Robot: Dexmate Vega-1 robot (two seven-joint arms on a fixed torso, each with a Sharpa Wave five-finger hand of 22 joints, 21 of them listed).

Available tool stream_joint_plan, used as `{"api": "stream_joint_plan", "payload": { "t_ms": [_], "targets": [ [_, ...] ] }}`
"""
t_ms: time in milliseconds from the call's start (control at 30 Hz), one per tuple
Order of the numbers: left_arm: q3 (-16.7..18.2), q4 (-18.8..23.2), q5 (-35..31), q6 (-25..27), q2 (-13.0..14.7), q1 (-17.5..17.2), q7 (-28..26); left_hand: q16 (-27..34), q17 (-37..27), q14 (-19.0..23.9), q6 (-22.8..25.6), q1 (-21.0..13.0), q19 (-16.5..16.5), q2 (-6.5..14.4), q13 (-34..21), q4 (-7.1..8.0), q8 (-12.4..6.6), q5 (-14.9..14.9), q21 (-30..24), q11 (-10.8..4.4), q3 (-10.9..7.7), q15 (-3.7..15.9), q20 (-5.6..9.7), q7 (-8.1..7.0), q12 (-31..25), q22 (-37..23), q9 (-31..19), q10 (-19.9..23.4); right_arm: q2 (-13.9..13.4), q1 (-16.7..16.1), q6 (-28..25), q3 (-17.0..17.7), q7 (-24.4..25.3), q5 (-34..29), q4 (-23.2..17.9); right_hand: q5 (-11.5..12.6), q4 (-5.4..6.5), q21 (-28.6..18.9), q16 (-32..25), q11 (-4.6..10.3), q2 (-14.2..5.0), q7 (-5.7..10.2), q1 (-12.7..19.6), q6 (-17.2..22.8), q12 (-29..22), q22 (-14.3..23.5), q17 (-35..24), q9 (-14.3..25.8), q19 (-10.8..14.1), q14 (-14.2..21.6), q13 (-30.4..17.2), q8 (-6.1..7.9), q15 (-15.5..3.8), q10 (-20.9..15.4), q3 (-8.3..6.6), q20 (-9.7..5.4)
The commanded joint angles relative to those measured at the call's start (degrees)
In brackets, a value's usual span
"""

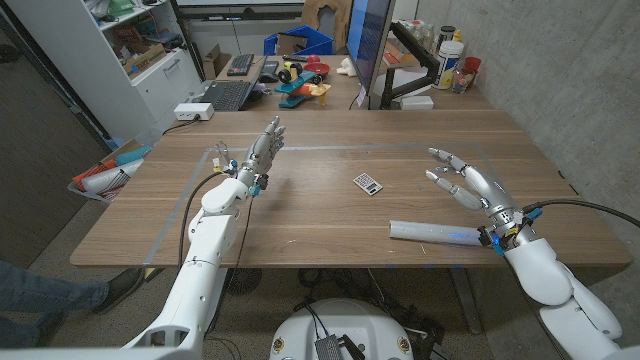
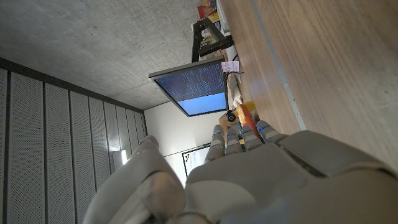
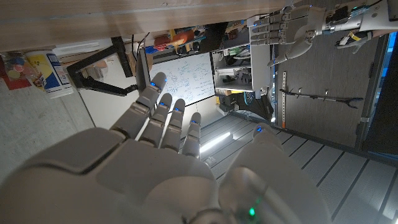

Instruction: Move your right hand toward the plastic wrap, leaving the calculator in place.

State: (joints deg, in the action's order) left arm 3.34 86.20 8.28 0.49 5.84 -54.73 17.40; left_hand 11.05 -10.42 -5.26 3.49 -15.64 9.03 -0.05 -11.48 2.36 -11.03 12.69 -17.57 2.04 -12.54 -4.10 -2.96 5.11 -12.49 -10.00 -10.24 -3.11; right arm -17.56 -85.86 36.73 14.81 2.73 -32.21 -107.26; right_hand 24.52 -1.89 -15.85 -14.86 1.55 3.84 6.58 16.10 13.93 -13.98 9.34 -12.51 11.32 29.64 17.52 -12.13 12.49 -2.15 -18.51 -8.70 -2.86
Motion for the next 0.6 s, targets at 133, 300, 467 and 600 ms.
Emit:
{"api": "stream_joint_plan", "payload": {
  "t_ms": [133, 300, 467, 600],
  "targets": [
    [-0.5, 0.11, -0.56, 0.58, -0.1, 0.36, -0.23, -0.05, -0.15, 0.24, 0.21, -0.07, -0.32, 0.6, 0.03, -0.4, 0.06, -0.13, 0.17, 0.0, -0.15, -0.01, -0.2, 0.38, 0.12, -0.16, -0.12, 0.28, -0.96, -0.9, -0.36, 0.25, 1.33, -4.86, -1.35, 0.54, 0.15, 0.37, 0.32, 0.44, 0.4, 0.37, -0.14, 0.1, 0.24, 0.09, -0.17, 0.28, 0.26, 0.21, -0.08, -0.14, -4.09, -0.3, 0.35, -1.42],
    [-0.64, 0.1, -0.79, 0.75, -0.12, 0.56, -0.33, -0.06, -0.15, 0.22, 0.24, -0.05, -0.36, 0.63, 0.03, -0.43, 0.05, -0.13, 0.28, -0.05, -0.13, -0.03, -0.21, 0.39, 0.14, -0.17, -0.12, 0.25, -1.07, -1.45, -0.9, 0.5, 2.09, -6.03, -1.49, 0.88, 0.19, 0.6, 0.79, 0.66, 0.34, 0.67, -0.21, -0.09, 0.43, 0.11, -0.17, 0.27, 0.49, -0.7, -0.09, -0.22, -4.41, -0.05, 0.41, -1.41],
    [-0.77, 0.0, -0.96, 0.95, -0.17, 0.76, -0.37, -0.07, -0.15, 0.2, 0.25, -0.04, -0.36, 0.66, 0.03, -0.45, 0.06, -0.14, 0.4, -0.12, -0.1, 0.0, -0.21, 0.4, 0.13, -0.17, -0.12, 0.29, -1.48, -1.98, -1.31, 0.72, 2.94, -7.63, -1.85, 1.26, 0.21, 0.9, 1.08, 0.88, 0.24, 0.96, -0.23, -0.36, 0.66, 0.12, -0.17, 0.26, 0.56, -1.17, -0.12, -0.32, -4.65, 0.36, 0.45, -1.2],
    [-0.84, -0.1, -1.07, 1.01, -0.21, 0.92, -0.35, -0.07, -0.15, 0.2, 0.2, -0.03, -0.43, 0.68, 0.03, -0.47, 0.08, -0.14, 0.48, -0.1, -0.08, 0.01, -0.22, 0.36, 0.13, -0.17, -0.12, 0.29, -1.86, -2.26, -1.77, 0.69, 3.33, -8.46, -2.05, 1.44, 0.21, 1.08, 1.24, 1.0, 0.23, 1.09, -0.23, -0.31, 0.76, 0.13, -0.18, 0.26, 0.51, -1.44, -0.13, -0.29, -4.81, 0.54, 0.47, -1.11]
  ]
}}
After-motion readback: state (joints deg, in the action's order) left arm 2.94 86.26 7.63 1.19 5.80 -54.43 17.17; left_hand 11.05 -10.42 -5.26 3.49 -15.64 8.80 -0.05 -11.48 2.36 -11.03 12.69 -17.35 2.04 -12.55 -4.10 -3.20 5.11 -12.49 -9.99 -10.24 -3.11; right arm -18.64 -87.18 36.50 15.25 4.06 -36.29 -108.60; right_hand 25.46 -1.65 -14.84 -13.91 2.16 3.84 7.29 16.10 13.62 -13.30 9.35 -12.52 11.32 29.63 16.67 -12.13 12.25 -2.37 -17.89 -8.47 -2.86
